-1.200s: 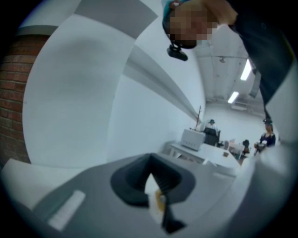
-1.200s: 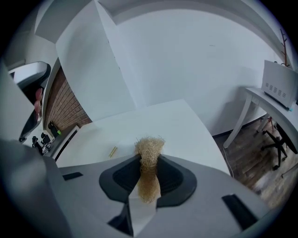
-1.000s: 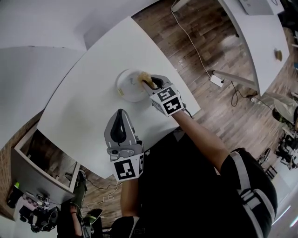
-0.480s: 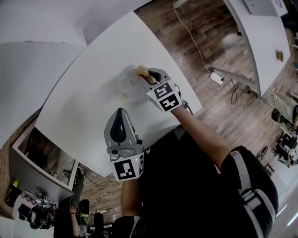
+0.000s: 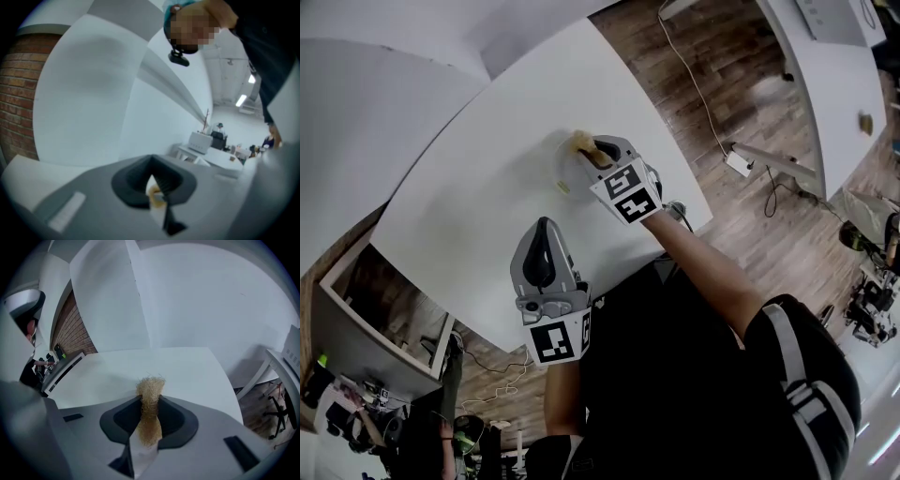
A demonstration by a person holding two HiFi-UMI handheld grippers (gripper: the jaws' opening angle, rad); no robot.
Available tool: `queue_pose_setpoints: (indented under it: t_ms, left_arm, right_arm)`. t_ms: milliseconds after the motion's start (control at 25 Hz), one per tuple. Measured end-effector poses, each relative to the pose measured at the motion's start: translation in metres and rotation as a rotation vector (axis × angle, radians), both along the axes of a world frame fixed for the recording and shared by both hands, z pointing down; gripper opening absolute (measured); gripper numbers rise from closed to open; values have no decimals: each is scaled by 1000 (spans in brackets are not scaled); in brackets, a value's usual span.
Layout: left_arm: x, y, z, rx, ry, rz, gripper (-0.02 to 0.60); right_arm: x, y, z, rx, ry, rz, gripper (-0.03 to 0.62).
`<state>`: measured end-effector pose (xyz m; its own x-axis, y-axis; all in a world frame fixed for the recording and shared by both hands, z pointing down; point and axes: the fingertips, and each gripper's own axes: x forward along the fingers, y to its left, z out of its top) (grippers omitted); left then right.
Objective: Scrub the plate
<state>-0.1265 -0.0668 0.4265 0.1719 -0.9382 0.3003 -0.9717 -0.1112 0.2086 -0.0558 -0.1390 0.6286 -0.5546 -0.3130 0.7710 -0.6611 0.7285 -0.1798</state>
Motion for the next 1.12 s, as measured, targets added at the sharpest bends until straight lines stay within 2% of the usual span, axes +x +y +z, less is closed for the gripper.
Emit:
queue_pose_setpoints:
  t_ms: [600, 1120]
  left_arm:
    - [-35, 28, -5, 11, -4, -90, 2]
    - [-32, 45, -14, 44, 7, -97, 2]
  right_arm:
    - [-52, 33, -4, 19, 38, -189, 81]
    - [-42, 72, -6, 7, 65, -236, 81]
